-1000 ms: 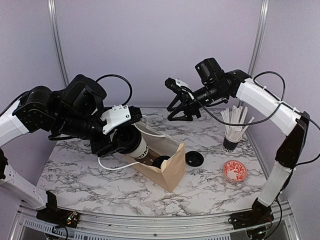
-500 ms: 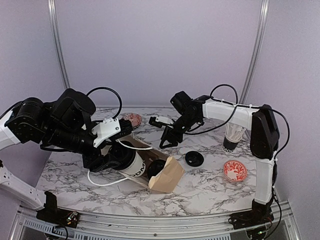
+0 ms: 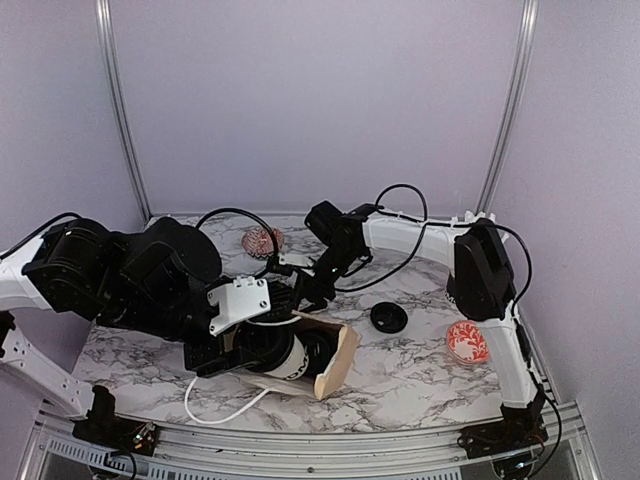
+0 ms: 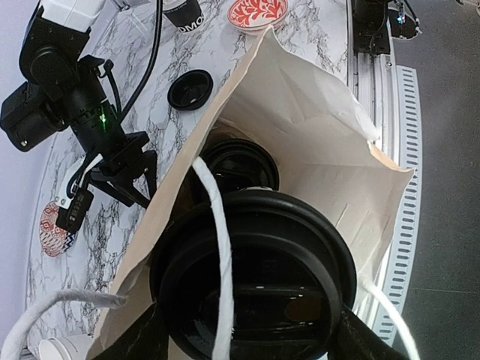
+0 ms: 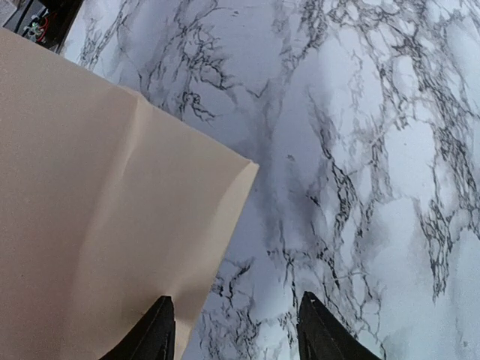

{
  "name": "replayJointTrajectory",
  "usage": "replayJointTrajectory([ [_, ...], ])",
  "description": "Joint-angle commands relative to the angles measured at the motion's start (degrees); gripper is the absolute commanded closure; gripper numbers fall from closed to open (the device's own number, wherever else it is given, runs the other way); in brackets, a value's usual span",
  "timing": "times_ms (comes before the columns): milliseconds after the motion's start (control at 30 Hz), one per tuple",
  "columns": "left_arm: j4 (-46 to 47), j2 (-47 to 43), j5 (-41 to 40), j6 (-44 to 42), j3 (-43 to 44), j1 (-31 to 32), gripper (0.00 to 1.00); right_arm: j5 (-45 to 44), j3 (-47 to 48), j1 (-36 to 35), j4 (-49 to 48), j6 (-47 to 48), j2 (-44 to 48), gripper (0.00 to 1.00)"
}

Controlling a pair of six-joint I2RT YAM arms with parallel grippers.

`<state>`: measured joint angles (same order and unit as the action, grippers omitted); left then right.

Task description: Pack the takeout coffee

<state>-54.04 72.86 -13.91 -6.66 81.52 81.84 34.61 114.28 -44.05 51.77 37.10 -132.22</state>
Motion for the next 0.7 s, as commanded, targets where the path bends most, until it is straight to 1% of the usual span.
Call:
replayJointTrajectory([
  [0, 1.5, 3.02, -5.24, -0.98, 3.46, 2.26, 0.38, 7.36, 6.92, -2.57, 5.69, 5.85, -3.98, 0.46],
  [167, 1.57, 6.49, -7.68, -2.13, 5.2, 3.75, 0.38, 12.29, 11.51, -2.94, 9.2, 8.57, -5.47, 0.46],
  [267, 1.14, 7.38, -10.21, -2.91, 5.84, 4.97, 0.38, 10.46, 12.42, -2.82, 9.68, 8.09, -4.55, 0.46],
  [333, 0.07, 6.79, -10.66, -2.43, 6.39, 5.63, 0.38, 9.04, 11.72, -2.14, 9.92, 7.25, -2.36, 0.44],
  [400, -1.0, 5.75, -10.63, -1.2, 6.44, 6.22, 0.38, 8.25, 9.64, -0.97, 9.82, 6.32, 1.32, 0.42],
  [500, -2.12, 4.11, -10.36, 0.7, 4.99, 6.57, 0.38, 6.3, 6.11, 0.98, 8.66, 3.33, 9.79, 0.37],
  [633, -2.06, 3.72, -11.39, 1.86, 3.1, 6.58, 0.38, 7.29, 3.78, 2.15, 8.68, 0.54, 20.47, 0.33],
  [667, -2.08, 4.15, -11.87, 1.97, 3.2, 6.58, 0.38, 8.2, 1.92, 2.13, 8.2, 0.43, 23.71, 0.32],
])
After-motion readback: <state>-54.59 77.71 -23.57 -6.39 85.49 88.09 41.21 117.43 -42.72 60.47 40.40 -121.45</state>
